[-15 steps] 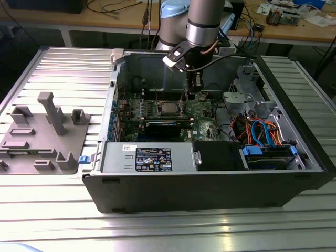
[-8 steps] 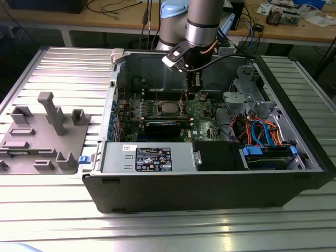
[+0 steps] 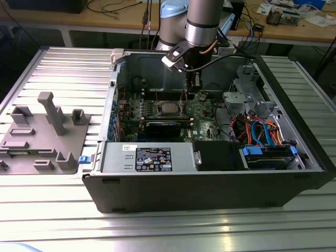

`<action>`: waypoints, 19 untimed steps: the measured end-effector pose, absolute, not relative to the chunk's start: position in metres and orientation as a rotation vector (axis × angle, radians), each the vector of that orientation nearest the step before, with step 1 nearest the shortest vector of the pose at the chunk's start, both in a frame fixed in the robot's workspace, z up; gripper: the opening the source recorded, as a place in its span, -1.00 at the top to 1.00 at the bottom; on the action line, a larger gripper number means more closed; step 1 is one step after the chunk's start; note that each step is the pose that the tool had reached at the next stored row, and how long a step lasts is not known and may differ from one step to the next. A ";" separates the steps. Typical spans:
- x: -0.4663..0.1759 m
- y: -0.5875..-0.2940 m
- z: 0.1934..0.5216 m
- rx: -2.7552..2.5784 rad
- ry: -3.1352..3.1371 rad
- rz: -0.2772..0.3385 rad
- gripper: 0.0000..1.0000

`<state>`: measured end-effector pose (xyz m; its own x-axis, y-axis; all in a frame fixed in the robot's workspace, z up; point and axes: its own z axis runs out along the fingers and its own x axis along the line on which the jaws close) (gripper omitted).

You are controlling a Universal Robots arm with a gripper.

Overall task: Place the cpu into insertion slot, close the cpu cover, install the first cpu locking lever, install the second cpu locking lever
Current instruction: 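Close the cpu cover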

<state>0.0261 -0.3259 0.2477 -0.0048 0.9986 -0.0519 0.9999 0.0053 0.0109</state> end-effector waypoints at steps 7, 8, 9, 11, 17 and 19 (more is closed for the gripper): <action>0.025 -0.326 0.248 2.184 2.195 -0.045 0.79; 0.025 -0.326 0.248 2.184 2.195 -0.045 0.79; 0.025 -0.326 0.248 2.184 2.195 -0.045 0.79; 0.024 -0.326 0.248 2.184 2.195 -0.045 0.79; 0.023 -0.326 0.248 2.184 2.196 -0.045 0.79; 0.023 -0.326 0.248 2.184 2.196 -0.045 0.79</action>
<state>0.0230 -0.3259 0.2475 -0.0049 0.9986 -0.0519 0.9999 0.0054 0.0104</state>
